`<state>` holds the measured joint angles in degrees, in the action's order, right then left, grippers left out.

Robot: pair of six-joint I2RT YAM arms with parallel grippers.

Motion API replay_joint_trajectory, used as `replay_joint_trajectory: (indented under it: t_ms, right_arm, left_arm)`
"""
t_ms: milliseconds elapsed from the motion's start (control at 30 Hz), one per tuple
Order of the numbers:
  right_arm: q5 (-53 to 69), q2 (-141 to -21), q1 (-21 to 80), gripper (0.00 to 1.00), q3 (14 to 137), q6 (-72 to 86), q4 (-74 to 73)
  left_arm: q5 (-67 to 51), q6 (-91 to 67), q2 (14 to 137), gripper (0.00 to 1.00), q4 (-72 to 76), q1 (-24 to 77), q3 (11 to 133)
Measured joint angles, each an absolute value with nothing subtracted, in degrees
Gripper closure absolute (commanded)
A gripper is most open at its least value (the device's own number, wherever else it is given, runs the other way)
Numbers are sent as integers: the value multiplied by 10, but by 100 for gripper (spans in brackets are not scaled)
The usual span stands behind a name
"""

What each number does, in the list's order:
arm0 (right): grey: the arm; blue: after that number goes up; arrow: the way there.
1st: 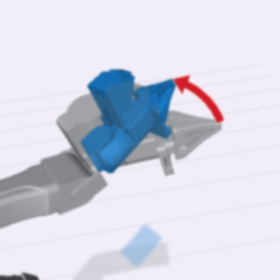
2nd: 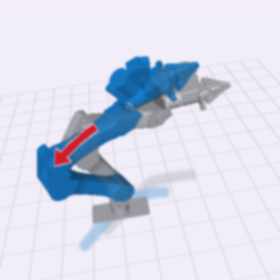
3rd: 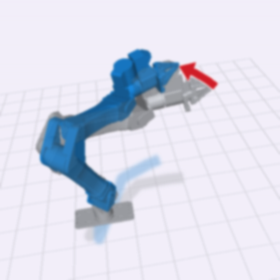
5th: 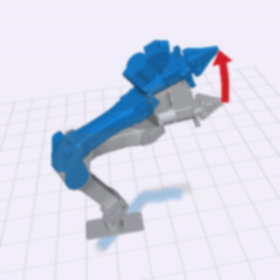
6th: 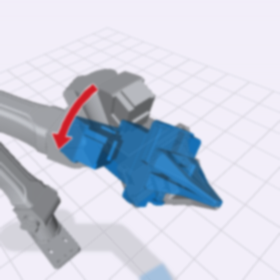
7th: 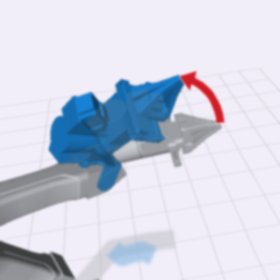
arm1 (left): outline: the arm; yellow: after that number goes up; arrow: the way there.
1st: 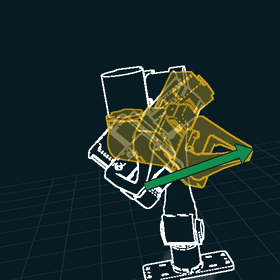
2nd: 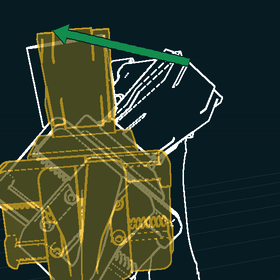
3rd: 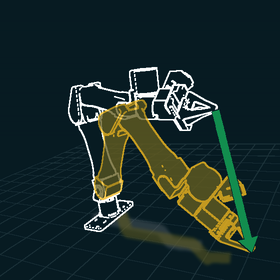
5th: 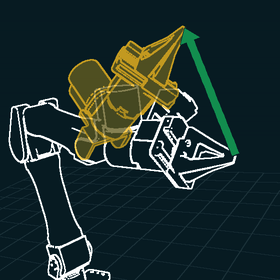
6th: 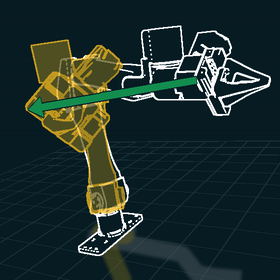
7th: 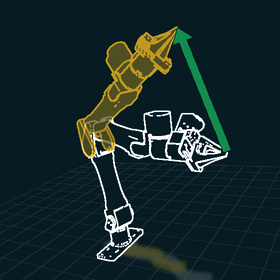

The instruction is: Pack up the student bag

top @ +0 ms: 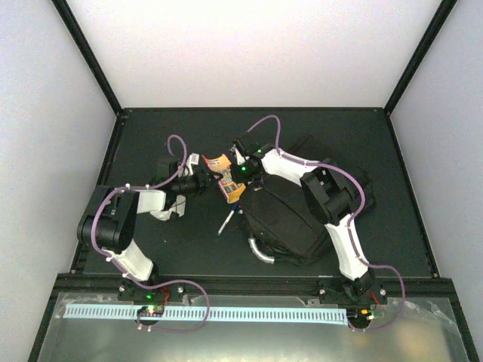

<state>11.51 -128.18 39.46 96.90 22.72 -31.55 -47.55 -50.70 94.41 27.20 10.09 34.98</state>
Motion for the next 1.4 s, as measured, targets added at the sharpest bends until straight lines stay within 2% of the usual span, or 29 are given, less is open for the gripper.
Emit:
replay_joint_trajectory:
  t_ms: [533,633,800,1000,1100,1233,1400]
  right_arm:
    - [163,-1282,419,75,960,229,-313]
    - [168,-1282,420,75,960,229,-313]
    - [168,-1282,420,75,960,229,-313]
    - [164,-1260,420,74,933,229,-301]
    - [160,-1235,420,74,921,229,-300]
    - [155,-1211,421,73,927,229,-301]
    - [146,-1183,421,69,931,223,-311]
  left_arm:
    - [-353,-410,973,51,65,135,391]
    - [-347,-409,969,58,62,136,391]
    - [-343,-408,964,58,54,136,388]
    - [-332,-391,914,73,21,136,389]
    - [-326,-380,882,86,7,136,390]
    - [-324,-373,872,97,-3,136,392]
    - [-324,-365,873,98,-22,136,392]
